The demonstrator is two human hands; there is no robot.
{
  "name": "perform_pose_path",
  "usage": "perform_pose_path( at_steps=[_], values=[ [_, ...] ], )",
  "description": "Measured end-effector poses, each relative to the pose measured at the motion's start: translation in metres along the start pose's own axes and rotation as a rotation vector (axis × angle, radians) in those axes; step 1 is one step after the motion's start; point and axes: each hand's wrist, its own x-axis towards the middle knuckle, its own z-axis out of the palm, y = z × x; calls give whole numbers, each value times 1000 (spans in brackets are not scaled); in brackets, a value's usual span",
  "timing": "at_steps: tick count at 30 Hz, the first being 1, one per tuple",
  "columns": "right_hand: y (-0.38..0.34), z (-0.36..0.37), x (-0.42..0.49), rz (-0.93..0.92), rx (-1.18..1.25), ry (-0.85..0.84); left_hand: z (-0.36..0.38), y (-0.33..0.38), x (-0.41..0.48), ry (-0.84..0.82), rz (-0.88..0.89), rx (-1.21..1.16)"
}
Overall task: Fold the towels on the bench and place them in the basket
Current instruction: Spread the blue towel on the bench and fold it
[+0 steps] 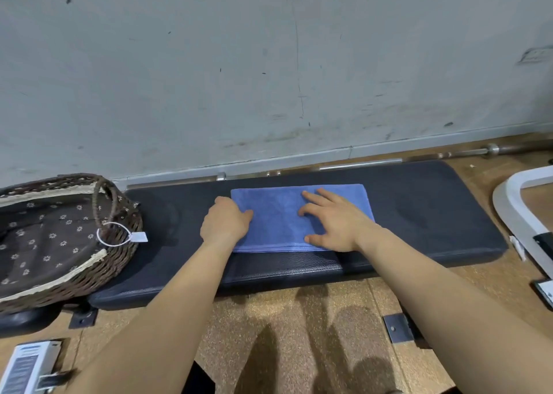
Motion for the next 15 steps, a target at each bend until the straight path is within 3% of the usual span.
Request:
perform_pose_path(
  at_steps=[7,15],
  values=[
    [-6,-5,8,1,39,-2,-18,1,9,-76,10,-470],
    [-47,5,24,-37,41,87,-61,17,11,-56,170,-650]
  ],
)
